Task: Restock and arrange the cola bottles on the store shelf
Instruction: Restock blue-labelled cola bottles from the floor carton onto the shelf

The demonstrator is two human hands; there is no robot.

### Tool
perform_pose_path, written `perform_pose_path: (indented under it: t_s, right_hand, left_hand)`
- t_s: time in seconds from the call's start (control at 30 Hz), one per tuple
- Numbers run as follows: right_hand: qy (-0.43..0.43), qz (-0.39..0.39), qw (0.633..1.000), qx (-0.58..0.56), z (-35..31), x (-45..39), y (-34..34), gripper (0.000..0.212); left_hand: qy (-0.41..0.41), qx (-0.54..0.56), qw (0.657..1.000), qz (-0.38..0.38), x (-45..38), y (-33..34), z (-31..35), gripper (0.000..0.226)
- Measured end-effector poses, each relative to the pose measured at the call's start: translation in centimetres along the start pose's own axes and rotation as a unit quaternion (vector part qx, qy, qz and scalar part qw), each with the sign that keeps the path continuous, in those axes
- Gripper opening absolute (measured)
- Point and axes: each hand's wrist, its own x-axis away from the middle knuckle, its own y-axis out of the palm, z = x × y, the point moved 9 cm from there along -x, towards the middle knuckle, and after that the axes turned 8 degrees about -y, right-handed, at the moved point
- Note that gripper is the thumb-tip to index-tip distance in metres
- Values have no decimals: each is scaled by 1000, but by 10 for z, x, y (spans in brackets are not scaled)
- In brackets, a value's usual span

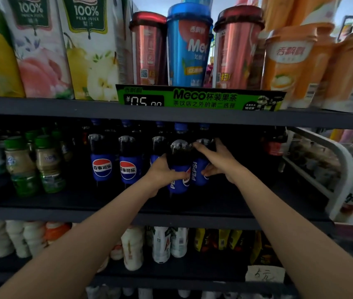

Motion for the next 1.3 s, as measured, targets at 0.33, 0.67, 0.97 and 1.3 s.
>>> perform_pose_path:
  t_s: [0.33,0.67,0.97,1.3]
  right_hand:
    - [25,-45,998,-33,49,5,23,51]
    - [22,98,994,37,63,-21,18,53]
    - [19,-9,999,31,66,-18,23,43]
    - [23,20,998,-53,72,-3,15,60]
  left_hand:
    - [-38,-172,984,19,-2,6,-17,78]
    - [-67,-201,976,51,-11,14,-37,68]
    - [-68,-295,949,87,-24,26,-21,61]
    - [-70,-393,914,71,-25,26,-11,49]
